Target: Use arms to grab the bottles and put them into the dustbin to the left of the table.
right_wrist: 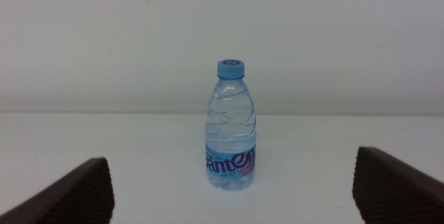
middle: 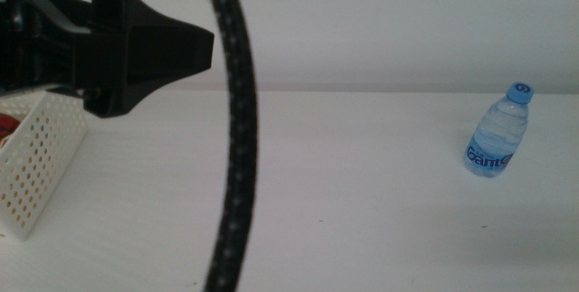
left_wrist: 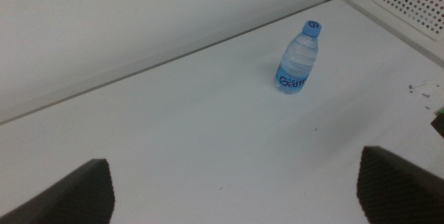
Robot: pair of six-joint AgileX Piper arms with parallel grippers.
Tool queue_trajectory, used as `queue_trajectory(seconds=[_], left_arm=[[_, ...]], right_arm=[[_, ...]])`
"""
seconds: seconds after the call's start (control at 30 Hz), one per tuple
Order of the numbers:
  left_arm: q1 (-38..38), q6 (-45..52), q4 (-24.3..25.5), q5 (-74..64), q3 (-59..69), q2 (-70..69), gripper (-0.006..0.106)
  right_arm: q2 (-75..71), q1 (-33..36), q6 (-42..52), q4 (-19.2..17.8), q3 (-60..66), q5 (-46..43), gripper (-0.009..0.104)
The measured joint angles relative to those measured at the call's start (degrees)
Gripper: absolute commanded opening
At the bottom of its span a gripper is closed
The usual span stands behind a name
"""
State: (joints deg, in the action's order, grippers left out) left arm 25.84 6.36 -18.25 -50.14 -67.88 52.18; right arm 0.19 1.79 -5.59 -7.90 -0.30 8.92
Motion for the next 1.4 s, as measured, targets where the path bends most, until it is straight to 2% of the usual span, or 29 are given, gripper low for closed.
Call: queue_trajectory(seconds=[0.4, 0.6, 0.93, 1.23, 1.4], left_arm=[[0.0, 0.0, 0.0, 0.2, 0.0, 0.0, 0.094], [0.0, 0.0, 0.1, 0.4, 0.0, 0.0, 0.094], [0.0, 0.0, 0.2, 0.4, 0.0, 0.0, 0.094], [0.0, 0.0, 0.2, 0.4, 0.0, 0.0, 0.094], [0.0, 0.0, 0.2, 0.4, 0.0, 0.0, 0.094]], right_arm=[[8.3, 0.0, 2.1, -1.0, 0.0, -2.2, 0.092], [15.8, 0.0, 2.1, -3.8, 0.0, -6.2, 0.092], [34.3, -0.7, 4.9, -6.3, 0.0, -21.9, 0.092], [51.1, -1.8, 7.4, -6.4, 0.0, -39.8, 0.092], [56.7, -1.8, 7.4, -6.4, 0.0, -44.8, 0.092]])
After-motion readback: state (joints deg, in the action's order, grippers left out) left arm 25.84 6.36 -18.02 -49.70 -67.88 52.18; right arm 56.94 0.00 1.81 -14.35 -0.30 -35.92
